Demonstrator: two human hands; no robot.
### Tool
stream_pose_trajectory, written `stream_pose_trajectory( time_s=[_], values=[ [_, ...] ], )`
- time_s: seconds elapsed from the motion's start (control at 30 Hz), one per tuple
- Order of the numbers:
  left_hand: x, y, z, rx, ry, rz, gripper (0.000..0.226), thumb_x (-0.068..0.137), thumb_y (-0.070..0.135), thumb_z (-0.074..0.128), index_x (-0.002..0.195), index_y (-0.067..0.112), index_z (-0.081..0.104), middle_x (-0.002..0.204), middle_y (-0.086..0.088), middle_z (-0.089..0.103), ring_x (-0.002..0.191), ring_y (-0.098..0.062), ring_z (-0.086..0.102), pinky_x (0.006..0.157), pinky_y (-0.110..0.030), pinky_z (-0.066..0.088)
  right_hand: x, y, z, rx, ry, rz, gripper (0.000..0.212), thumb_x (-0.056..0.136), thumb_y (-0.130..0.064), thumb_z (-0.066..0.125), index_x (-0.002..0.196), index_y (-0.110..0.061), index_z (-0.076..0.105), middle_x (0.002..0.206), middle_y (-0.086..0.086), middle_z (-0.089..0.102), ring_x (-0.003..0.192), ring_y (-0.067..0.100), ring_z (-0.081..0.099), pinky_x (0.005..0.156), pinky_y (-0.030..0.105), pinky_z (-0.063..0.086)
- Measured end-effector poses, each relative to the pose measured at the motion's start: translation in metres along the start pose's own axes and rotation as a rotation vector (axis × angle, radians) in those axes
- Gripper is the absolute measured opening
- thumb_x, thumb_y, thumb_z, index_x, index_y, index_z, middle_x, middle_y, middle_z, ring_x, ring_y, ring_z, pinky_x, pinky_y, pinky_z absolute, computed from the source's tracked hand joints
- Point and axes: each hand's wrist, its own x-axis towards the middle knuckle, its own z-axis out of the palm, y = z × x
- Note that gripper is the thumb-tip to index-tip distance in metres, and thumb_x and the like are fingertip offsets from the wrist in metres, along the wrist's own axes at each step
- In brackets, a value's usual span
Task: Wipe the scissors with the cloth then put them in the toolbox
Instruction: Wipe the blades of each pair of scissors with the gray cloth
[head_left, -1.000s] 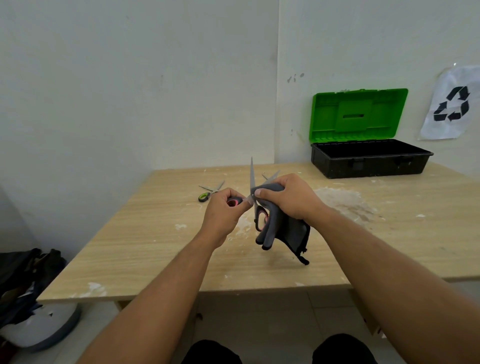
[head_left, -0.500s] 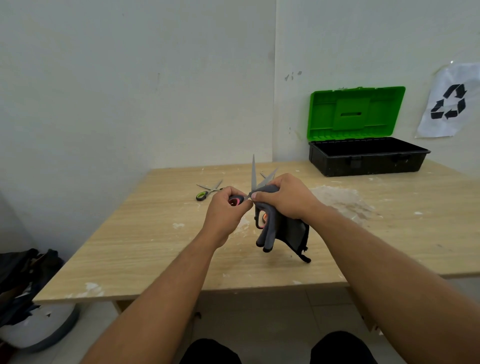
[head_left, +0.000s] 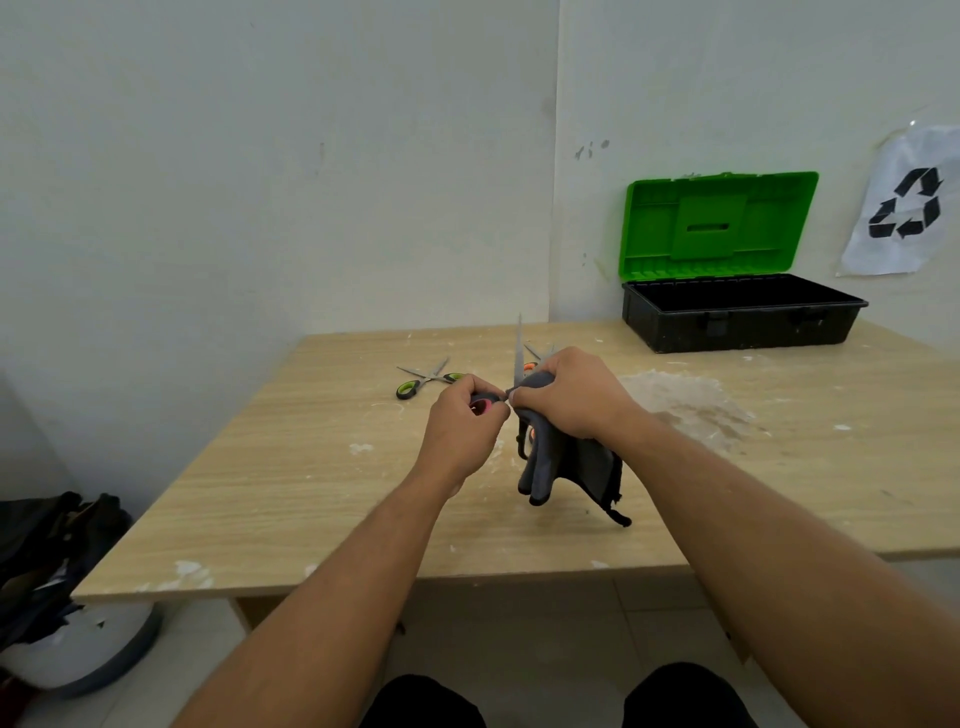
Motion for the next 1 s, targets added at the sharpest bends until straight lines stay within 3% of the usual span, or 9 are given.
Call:
stream_pose_trajectory(
  time_s=[0.17,0.37,0.6,0.77,0.87,1.0],
  values=[
    [-0.001,-0.005,-0.001,-0.072,0.003,0.002,0.018,0.077,0.028,0.079,0.085,0.021,0.065,0.078,0.004,0.059,0.065,-0.008,0.049,0.058,-0.025,0.044,-0.001,0.011,0.000,-0.014,-0.017,-0.017,0.038,0.078,-0.042,0.074,0.075,-0.004,0.072,0.069,0.015,0.068,0.059,0.017,0.055,0.055,0.031,0.042],
    [0.003,-0.006,-0.006,-0.142,0.006,-0.025,0.022,0.079,0.028,0.083,0.083,0.017,0.065,0.068,0.009,0.054,0.063,-0.012,0.046,0.063,-0.035,0.044,-0.007,0.025,-0.007,0.161,0.046,-0.098,0.034,0.086,-0.043,0.071,0.060,-0.022,0.069,0.052,-0.005,0.061,0.046,0.003,0.050,0.046,0.018,0.038],
    [0.003,-0.002,-0.001,-0.195,0.022,-0.048,0.023,0.078,0.033,0.083,0.073,0.024,0.063,0.056,0.019,0.051,0.057,-0.009,0.043,0.058,-0.032,0.042,-0.006,0.023,-0.007,0.131,0.070,-0.141,0.034,0.088,-0.048,0.068,0.071,-0.019,0.072,0.060,0.003,0.066,0.049,0.004,0.052,0.047,0.018,0.040],
    [0.002,0.000,-0.001,-0.170,0.015,-0.025,0.024,0.077,0.036,0.083,0.065,0.031,0.064,0.057,0.018,0.050,0.059,-0.011,0.043,0.061,-0.034,0.042,-0.004,0.020,-0.009,0.074,0.081,-0.152,0.032,0.087,-0.050,0.068,0.065,-0.027,0.069,0.055,-0.008,0.061,0.048,0.001,0.050,0.045,0.014,0.036],
    [0.001,0.001,-0.002,-0.157,0.010,-0.010,0.026,0.078,0.040,0.082,0.063,0.030,0.063,0.055,0.015,0.046,0.056,-0.011,0.040,0.060,-0.035,0.039,-0.001,0.020,-0.009,0.052,0.114,-0.126,0.035,0.085,-0.051,0.069,0.066,-0.022,0.070,0.057,-0.002,0.063,0.049,0.005,0.052,0.047,0.019,0.038],
    [0.003,0.000,-0.002,-0.148,0.050,-0.016,0.027,0.080,0.036,0.081,0.066,0.023,0.062,0.053,0.014,0.044,0.054,-0.012,0.037,0.058,-0.036,0.037,0.000,0.021,-0.007,0.099,0.266,-0.083,0.041,0.086,-0.049,0.067,0.069,-0.012,0.068,0.064,0.009,0.066,0.054,0.022,0.057,0.050,0.028,0.042]
  ],
)
